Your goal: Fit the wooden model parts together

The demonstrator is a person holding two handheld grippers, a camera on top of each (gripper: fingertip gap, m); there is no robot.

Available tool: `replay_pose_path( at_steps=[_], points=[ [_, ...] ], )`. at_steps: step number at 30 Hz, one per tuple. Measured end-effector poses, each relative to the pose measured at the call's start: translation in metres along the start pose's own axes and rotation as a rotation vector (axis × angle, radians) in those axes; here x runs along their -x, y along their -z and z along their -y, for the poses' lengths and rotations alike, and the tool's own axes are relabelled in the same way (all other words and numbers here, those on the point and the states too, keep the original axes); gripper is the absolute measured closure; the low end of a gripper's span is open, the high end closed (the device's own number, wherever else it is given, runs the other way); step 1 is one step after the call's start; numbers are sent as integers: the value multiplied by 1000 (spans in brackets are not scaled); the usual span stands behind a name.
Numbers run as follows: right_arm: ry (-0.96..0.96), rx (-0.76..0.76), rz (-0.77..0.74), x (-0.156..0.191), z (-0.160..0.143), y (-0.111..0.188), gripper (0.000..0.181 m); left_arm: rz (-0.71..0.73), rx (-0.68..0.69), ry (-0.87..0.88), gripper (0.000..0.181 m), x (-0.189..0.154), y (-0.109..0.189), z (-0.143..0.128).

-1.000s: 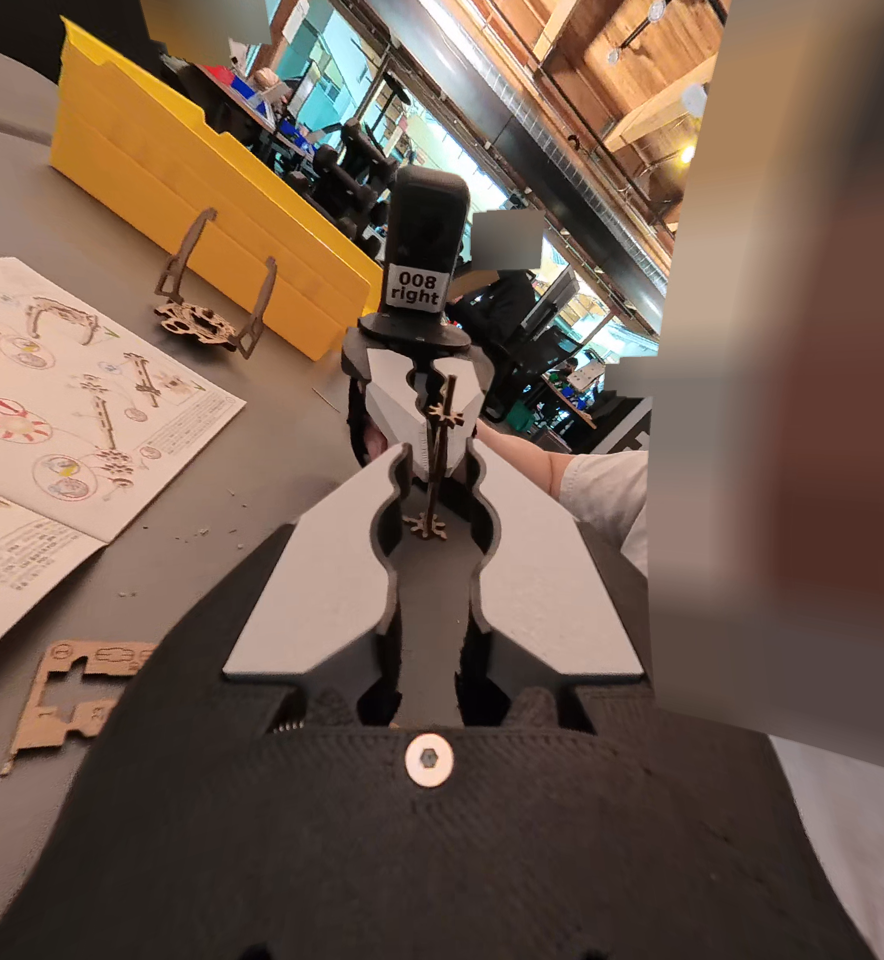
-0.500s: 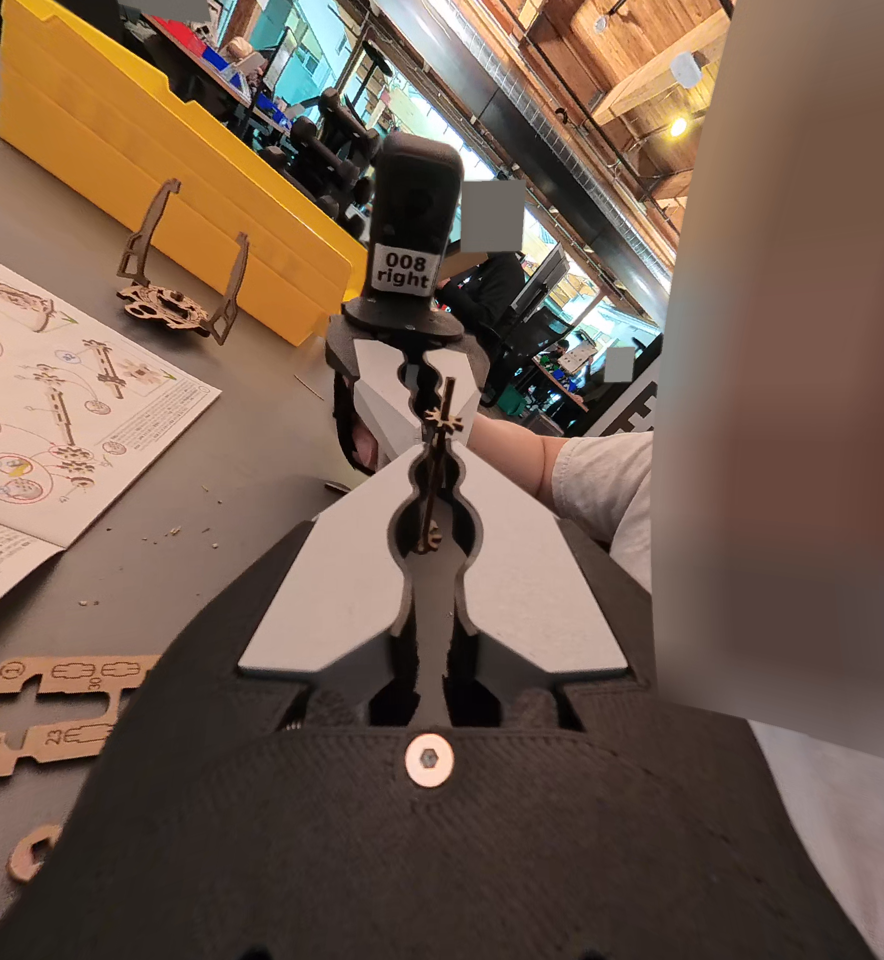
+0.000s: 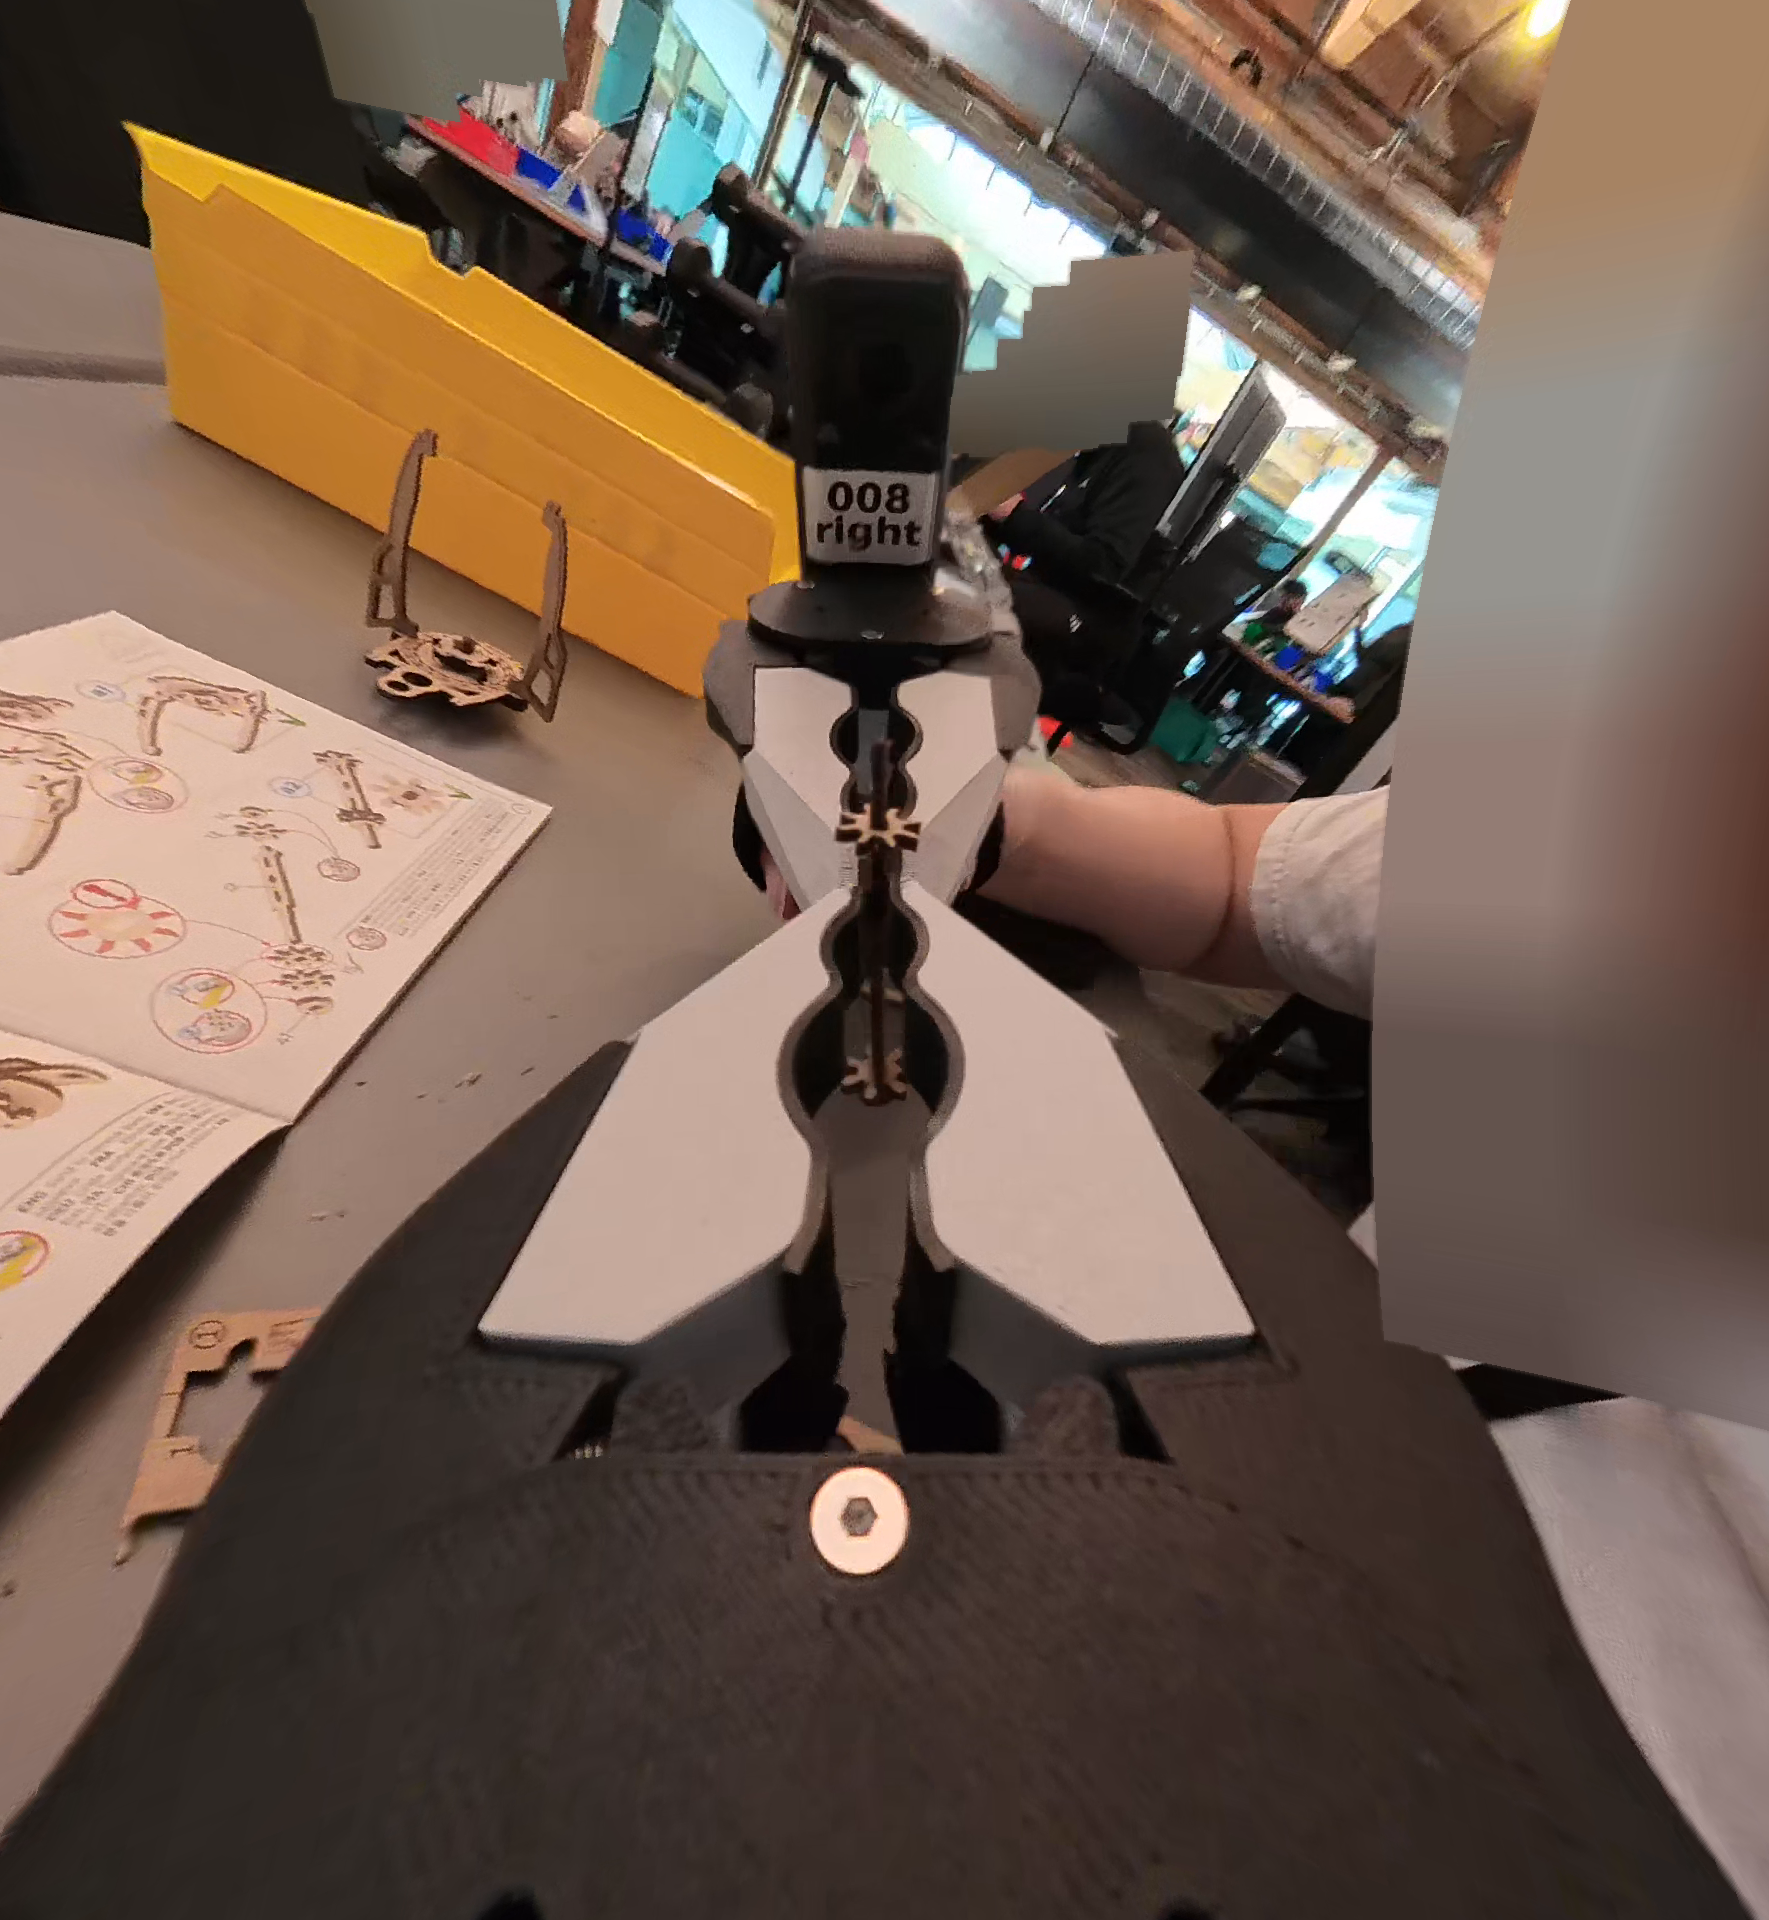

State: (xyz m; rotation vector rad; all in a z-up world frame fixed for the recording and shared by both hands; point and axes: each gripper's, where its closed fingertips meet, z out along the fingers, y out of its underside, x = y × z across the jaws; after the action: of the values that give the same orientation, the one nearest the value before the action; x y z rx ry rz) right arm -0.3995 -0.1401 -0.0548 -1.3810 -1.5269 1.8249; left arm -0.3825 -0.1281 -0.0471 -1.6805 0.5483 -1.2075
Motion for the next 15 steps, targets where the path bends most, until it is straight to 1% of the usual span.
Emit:
replay_pose_path(
  at_steps=[1, 4, 7, 10, 15],
  points=[
    [2, 13, -11, -2, -2, 0, 181, 18, 9, -14, 181, 2, 0, -1],
    [50, -18, -59, -9, 7, 7, 166, 48, 10, -32, 181, 7, 2, -1],
    [106, -70, -108, -14, 19, 17, 162, 91, 58, -127, 181, 9, 1, -7],
    [160, -92, -95, -9, 24, 19, 163, 137, 137, -254, 181, 9, -4, -17],
    [172, -2, -52, -3, 9, 11, 173, 156, 166, -315, 181, 9, -6, -22]
  ],
)
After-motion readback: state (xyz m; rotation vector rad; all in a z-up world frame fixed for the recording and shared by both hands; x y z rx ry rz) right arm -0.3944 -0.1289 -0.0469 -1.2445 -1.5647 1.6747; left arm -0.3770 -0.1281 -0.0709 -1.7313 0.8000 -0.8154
